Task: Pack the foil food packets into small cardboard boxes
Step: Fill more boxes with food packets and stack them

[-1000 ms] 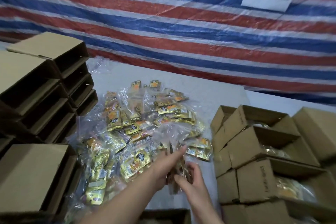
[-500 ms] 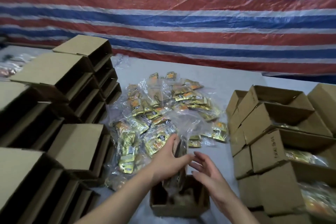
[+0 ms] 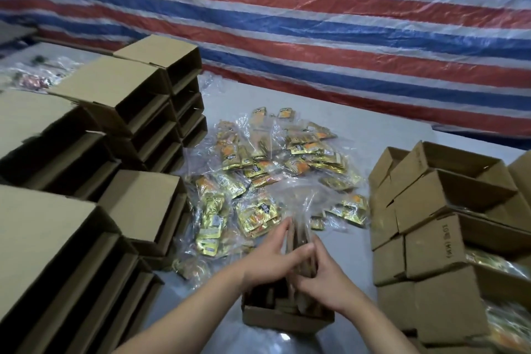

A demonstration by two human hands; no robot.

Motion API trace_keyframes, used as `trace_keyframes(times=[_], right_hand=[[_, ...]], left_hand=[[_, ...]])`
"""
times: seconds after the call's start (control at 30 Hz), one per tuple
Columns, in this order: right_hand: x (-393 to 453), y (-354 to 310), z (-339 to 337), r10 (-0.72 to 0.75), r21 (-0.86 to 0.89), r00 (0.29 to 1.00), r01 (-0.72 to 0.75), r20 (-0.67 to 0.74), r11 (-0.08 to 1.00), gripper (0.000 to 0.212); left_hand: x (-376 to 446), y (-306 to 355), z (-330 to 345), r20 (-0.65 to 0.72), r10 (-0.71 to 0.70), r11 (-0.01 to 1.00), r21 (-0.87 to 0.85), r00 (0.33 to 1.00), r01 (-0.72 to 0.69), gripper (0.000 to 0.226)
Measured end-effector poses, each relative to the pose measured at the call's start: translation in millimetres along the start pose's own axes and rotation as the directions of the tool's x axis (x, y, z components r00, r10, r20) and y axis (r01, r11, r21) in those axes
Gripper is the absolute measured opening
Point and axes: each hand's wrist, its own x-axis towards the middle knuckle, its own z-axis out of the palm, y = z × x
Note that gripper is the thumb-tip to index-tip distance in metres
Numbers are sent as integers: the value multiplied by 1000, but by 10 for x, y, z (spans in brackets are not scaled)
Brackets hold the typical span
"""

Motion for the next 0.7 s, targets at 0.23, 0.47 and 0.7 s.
trace_keyframes(times=[0.23,0.47,0.7], right_hand=[[108,124,-95,161,-473,938,4,307,881,70],[372,282,-46,298,-555,855,-15,424,832,70],[530,572,210,340,-696,836,68,430,714,71]], left_hand=[[-328,-901,-148,12,-35,890,455,999,26,76],[-363,-1312,18,-38,-64,927,369,997,74,79],[-340,-1455,33,-44,-54,978,200,998,62,81]])
